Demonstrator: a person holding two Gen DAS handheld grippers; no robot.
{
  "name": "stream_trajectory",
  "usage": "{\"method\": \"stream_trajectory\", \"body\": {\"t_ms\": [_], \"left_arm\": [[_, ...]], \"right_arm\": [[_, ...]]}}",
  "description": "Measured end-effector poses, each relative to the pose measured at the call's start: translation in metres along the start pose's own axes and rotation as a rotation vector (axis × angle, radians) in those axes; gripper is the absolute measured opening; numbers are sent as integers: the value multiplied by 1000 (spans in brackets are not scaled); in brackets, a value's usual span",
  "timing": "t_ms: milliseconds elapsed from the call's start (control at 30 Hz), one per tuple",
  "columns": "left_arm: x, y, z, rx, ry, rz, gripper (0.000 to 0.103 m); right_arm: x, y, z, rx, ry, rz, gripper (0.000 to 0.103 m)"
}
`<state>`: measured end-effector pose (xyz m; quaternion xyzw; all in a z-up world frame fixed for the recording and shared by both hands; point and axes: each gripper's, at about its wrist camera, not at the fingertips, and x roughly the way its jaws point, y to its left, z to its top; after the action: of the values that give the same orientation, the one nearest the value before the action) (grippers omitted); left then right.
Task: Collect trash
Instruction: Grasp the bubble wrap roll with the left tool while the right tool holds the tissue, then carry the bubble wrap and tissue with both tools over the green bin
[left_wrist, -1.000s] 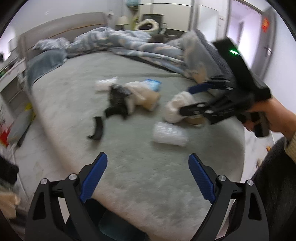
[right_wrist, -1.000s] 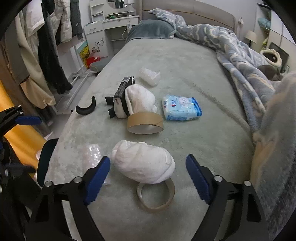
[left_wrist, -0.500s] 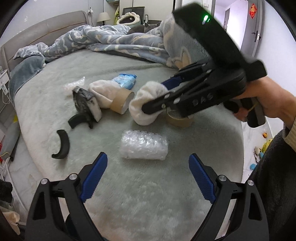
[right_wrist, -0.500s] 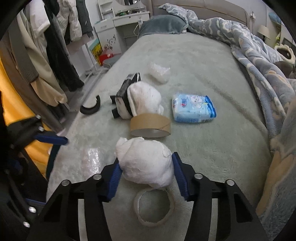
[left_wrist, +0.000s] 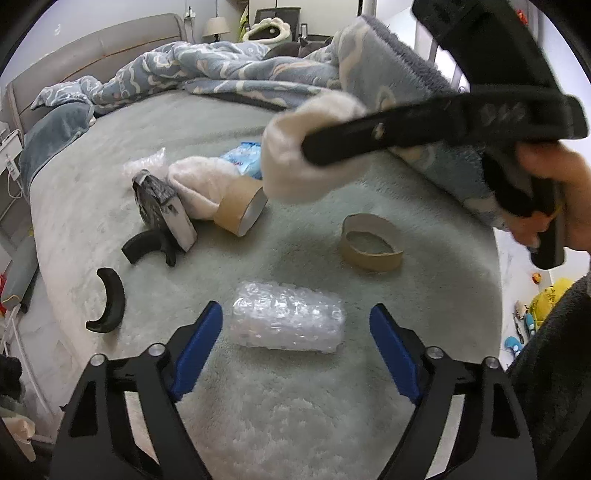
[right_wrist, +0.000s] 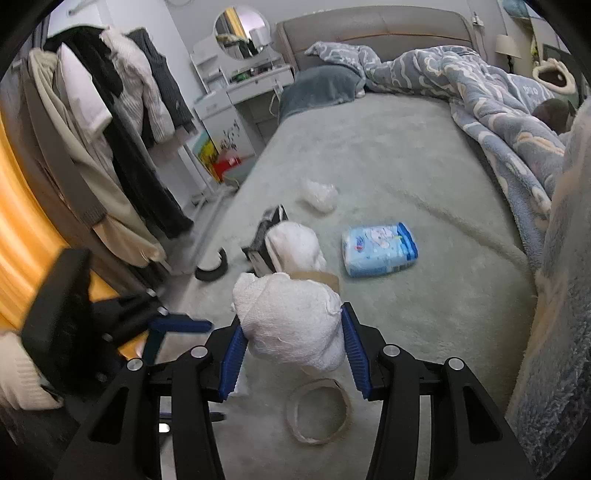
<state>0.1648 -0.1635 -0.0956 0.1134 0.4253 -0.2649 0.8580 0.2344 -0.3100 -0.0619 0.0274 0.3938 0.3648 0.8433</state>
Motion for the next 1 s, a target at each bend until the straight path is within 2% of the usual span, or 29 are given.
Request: {"method": "stream_trajectory", "body": {"t_ms": [300, 433, 667, 900, 1000], "left_arm": [[8, 6, -1, -20, 20, 47, 66], [3, 13, 0, -64, 6, 41, 65], [-28, 34, -4, -157, -53, 107, 65], [-51, 50, -28, -221, -51, 164, 65], [-61, 63, -44, -285, -53, 182, 65]], "right_arm": [[-1, -1, -1, 23, -11, 20, 50], [3, 3, 0, 22, 2, 13, 50], [11, 23, 16, 18, -29, 29, 50], [27, 56, 31, -3, -21, 48, 50], [38, 77, 40, -15, -17, 71, 50]]}}
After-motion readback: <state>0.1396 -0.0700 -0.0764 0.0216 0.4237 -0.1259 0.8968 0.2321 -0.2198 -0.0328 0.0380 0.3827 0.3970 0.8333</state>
